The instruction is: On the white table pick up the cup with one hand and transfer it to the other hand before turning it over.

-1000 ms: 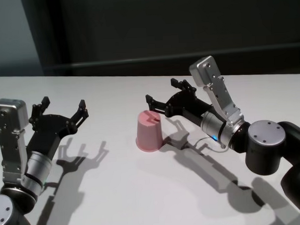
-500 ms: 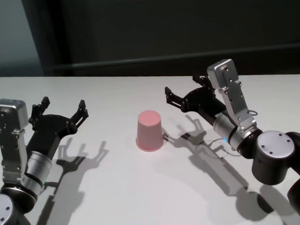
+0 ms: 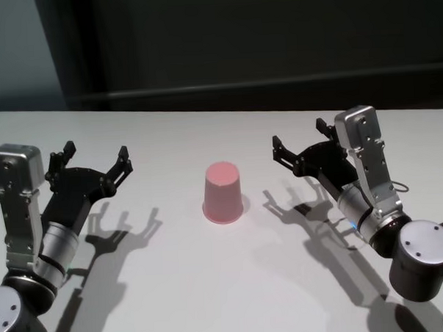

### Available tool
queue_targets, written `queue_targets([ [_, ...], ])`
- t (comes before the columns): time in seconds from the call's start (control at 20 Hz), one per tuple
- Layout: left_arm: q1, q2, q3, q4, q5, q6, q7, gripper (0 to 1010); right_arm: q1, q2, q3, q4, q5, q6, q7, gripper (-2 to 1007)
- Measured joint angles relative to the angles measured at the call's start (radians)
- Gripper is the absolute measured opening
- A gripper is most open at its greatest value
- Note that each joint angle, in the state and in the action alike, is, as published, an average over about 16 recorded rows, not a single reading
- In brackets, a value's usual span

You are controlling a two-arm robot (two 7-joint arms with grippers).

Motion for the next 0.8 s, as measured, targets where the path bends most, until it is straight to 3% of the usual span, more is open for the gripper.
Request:
queue_targets([
  [0.45, 0.000, 0.000, 0.000, 0.000, 0.000, 0.000, 0.000, 1001, -0.073, 0.011, 0.041, -0.047, -0.021, -0.012, -0.042, 1002],
  [0.8, 0.000, 0.000, 0.000, 0.000, 0.000, 0.000, 0.000, 1001, -0.120, 0.013, 0.068, -0.079, -0.033, -0.023, -0.054, 1002],
])
